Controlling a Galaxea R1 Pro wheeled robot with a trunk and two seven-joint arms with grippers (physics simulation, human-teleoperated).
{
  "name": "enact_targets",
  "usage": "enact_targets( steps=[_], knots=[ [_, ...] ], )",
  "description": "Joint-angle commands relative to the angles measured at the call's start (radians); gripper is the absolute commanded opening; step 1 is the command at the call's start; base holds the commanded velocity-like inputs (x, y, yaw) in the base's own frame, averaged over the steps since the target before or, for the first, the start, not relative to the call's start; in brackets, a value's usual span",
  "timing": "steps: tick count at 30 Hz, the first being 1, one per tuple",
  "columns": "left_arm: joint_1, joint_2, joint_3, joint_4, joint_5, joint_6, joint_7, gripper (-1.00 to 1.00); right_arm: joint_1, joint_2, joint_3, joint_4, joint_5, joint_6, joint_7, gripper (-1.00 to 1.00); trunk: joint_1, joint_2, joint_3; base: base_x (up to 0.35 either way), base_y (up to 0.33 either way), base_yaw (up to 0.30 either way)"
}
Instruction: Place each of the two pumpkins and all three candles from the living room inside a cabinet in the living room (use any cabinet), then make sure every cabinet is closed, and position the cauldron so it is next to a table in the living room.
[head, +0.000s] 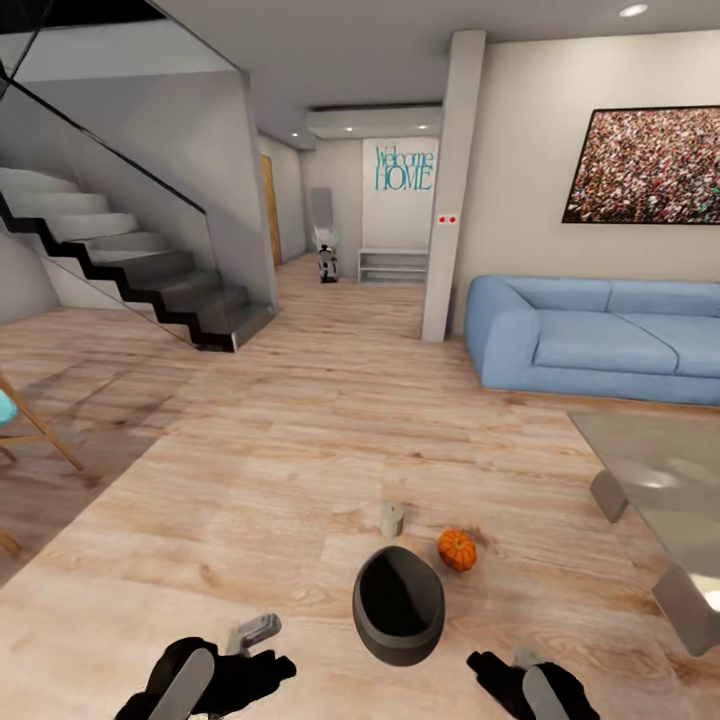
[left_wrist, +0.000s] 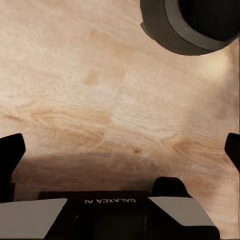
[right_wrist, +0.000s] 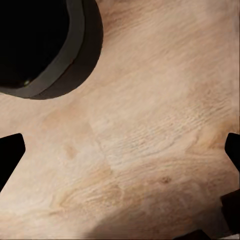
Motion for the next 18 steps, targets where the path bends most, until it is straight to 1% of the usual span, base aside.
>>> enact_targets(
  steps=[1, 2, 4, 5, 6, 7, 8, 9, 11, 13, 16, 18],
  knots=[
    [-0.011, -0.001, 0.000, -0.005, -0.002, 0.007, 0.001, 1.00, -0.006, 0.001, 0.005, -0.032, 0.001, 0.033, -0.039, 1.00, 0.000, 0.000, 0.000, 0.293, 0.000, -0.001],
    [-0.033, -0.002, 0.000, -0.011, -0.007, 0.021, 0.003, 1.00, -0.014, 0.006, 0.012, -0.093, 0.000, 0.083, -0.109, 1.00, 0.000, 0.000, 0.000, 0.298, 0.000, 0.000],
    [-0.067, -0.006, 0.000, -0.015, -0.015, 0.040, 0.007, 1.00, -0.023, 0.023, 0.020, -0.205, -0.001, 0.143, -0.231, 1.00, 0.000, 0.000, 0.000, 0.300, -0.002, 0.000],
    [-0.072, -0.007, 0.000, -0.016, -0.017, 0.042, 0.008, 1.00, -0.025, 0.029, 0.022, -0.229, -0.001, 0.153, -0.256, 1.00, 0.000, 0.000, 0.000, 0.293, -0.014, 0.000],
    [-0.079, -0.009, 0.000, -0.013, -0.025, 0.043, 0.012, 1.00, -0.027, 0.041, 0.026, -0.272, -0.001, 0.172, -0.302, 1.00, 0.000, 0.000, 0.000, 0.264, -0.037, 0.000],
    [-0.083, -0.009, 0.000, -0.008, -0.039, 0.043, 0.018, 1.00, -0.029, 0.054, 0.029, -0.311, -0.001, 0.195, -0.338, 1.00, 0.000, 0.000, 0.000, 0.197, -0.037, 0.000],
    [-0.085, -0.010, 0.000, -0.007, -0.049, 0.041, 0.022, 1.00, -0.029, 0.060, 0.030, -0.327, -0.001, 0.210, -0.353, 1.00, 0.000, 0.000, 0.000, 0.158, -0.030, 0.000],
    [-0.087, -0.010, 0.000, -0.006, -0.074, 0.039, 0.031, 1.00, -0.031, 0.070, 0.032, -0.355, -0.001, 0.243, -0.376, 1.00, 0.000, 0.000, 0.000, 0.101, -0.019, 0.000],
    [-0.090, -0.011, 0.002, -0.009, -0.122, 0.036, 0.045, 1.00, -0.039, 0.081, 0.034, -0.387, 0.000, 0.311, -0.400, 1.00, 0.000, 0.000, 0.000, 0.053, -0.010, 0.000],
    [-0.091, -0.013, 0.003, -0.011, -0.155, 0.034, 0.054, 1.00, -0.056, 0.086, 0.035, -0.394, -0.001, 0.351, -0.412, 1.00, 0.000, 0.000, 0.000, 0.020, -0.004, 0.000],
    [-0.091, -0.036, 0.003, -0.010, -0.167, 0.035, 0.059, 1.00, -0.063, 0.088, 0.036, -0.391, -0.001, 0.364, -0.413, 1.00, 0.000, 0.000, 0.000, 0.006, -0.001, 0.000],
    [-0.091, -0.064, 0.002, -0.007, -0.171, 0.036, 0.077, 1.00, -0.066, 0.089, 0.036, -0.390, -0.001, 0.368, -0.410, 1.00, 0.000, 0.000, 0.000, 0.002, 0.000, 0.000]
  ],
)
